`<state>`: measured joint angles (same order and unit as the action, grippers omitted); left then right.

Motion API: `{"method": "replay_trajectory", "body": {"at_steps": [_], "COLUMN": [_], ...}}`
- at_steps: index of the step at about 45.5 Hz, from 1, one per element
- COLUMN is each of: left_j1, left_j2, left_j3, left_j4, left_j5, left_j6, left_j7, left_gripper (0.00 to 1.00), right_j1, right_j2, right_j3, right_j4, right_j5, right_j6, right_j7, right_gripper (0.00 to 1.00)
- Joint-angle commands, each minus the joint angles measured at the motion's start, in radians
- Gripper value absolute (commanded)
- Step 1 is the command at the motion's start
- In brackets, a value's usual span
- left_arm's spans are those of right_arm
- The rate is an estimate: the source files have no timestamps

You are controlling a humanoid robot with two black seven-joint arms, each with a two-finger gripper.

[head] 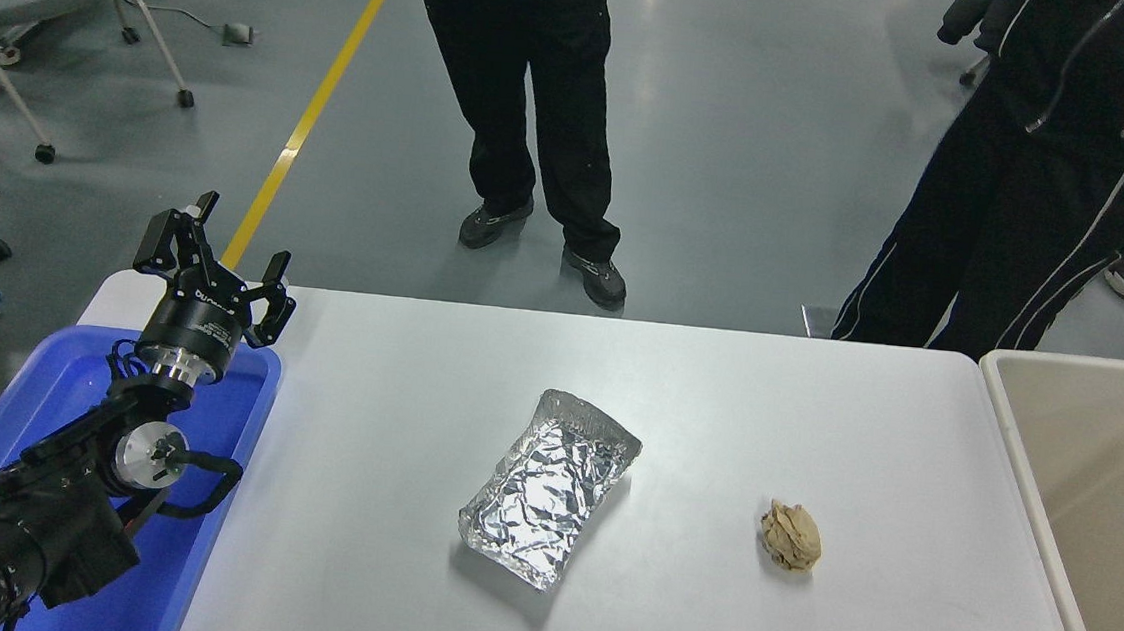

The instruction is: Dispose of the paper cup in the dustbin

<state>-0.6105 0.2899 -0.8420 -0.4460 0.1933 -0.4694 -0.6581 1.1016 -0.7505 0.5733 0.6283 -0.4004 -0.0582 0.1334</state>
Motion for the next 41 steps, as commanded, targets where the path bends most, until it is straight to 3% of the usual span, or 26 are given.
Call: {"method": "replay_trajectory", "body": {"at_steps": [1, 17, 30, 41], "left_j1": [0.0, 0.0, 0.0, 0.0], "left_j2": [0.0, 0.0, 0.0, 0.0], "left_j3": [0.0, 0.0, 0.0, 0.0], "left_j4": [0.001, 0.0, 0.0, 0.0], "left_j5": [0.0, 0.0, 0.0, 0.0], "left_j6": [0.0, 0.0, 0.0, 0.0], "left_j7": [0.0, 0.0, 0.0, 0.0], "left_gripper": [1.0, 1.0, 1.0, 1.0], "right_j1": [-0.061, -0.449, -0.598, -0.648], "right_j2": [-0.004, 0.16, 0.264, 0.339], "right_j3": [0.261, 0.583, 0.565, 0.58], "right_j4": [0.182, 0.286, 0.294, 0.294], "right_j5": [0.0, -0.008, -0.018, -0.018], "right_j6": [0.0, 0.003, 0.004, 0.004], "right_j7": [0.003, 0.06, 0.198, 0.229], "right_gripper": [1.0, 1.0, 1.0, 1.0]}}
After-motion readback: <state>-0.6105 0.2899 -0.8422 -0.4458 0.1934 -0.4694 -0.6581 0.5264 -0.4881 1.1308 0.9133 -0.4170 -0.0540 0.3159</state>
